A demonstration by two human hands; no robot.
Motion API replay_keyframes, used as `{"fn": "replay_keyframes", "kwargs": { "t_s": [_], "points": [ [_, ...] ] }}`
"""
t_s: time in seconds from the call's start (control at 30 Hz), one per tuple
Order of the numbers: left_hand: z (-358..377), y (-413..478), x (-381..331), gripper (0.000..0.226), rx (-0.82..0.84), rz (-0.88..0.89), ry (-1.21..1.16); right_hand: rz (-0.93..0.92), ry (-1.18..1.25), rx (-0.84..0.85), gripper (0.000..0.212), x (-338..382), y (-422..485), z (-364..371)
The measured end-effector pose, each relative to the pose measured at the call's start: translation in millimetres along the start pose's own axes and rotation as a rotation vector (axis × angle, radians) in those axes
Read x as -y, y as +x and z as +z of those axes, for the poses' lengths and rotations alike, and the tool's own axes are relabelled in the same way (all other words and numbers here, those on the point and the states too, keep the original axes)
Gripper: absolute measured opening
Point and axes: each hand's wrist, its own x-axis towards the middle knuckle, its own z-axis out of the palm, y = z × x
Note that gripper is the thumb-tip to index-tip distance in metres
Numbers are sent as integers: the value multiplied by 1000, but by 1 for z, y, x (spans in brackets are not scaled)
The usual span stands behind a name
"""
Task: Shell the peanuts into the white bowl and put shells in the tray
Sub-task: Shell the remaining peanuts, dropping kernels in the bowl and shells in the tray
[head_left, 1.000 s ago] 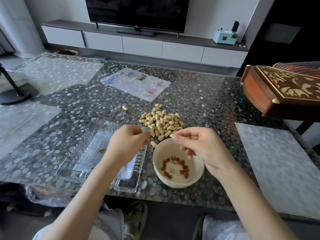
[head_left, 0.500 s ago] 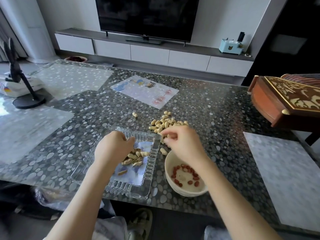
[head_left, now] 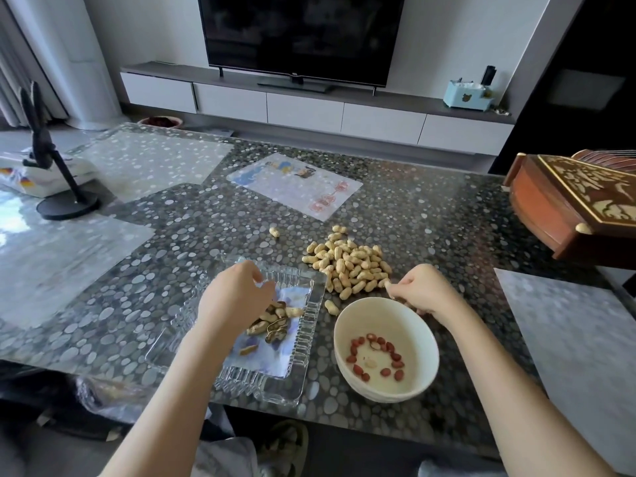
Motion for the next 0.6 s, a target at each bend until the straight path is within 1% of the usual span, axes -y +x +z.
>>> {"fn": "replay_keyframes", "kwargs": {
  "t_s": [0.07,0.13,0.2,0.27,0.3,0.37,0.43,0.5,0.6],
  "points": [
    [0,-1,-6,15,-26,60,-63,-51,237,10,30,4,-14,-8],
    [-1,-8,-20,17,-20,148,-177,-153,474,56,19,12,-34,-17],
    [0,-22,-37,21,-12,257,-372,-279,586,36,9,16,-55,-25],
    [0,-38,-52,25,-5,356,-561,-382,623,-12,4,21,-74,-31],
    [1,-44,-58,29,4,399,-625,-418,656,-3,5,23,-83,-34],
    [4,-52,-67,35,44,469,-683,-471,764,70,12,28,-100,-37],
    [5,-57,-72,31,84,509,-708,-492,838,122,19,30,-111,-38],
    [4,-61,-76,24,143,523,-771,-486,893,151,20,29,-117,-35],
    [4,-63,-77,27,233,531,-869,-443,979,195,19,26,-120,-31]
  ]
}}
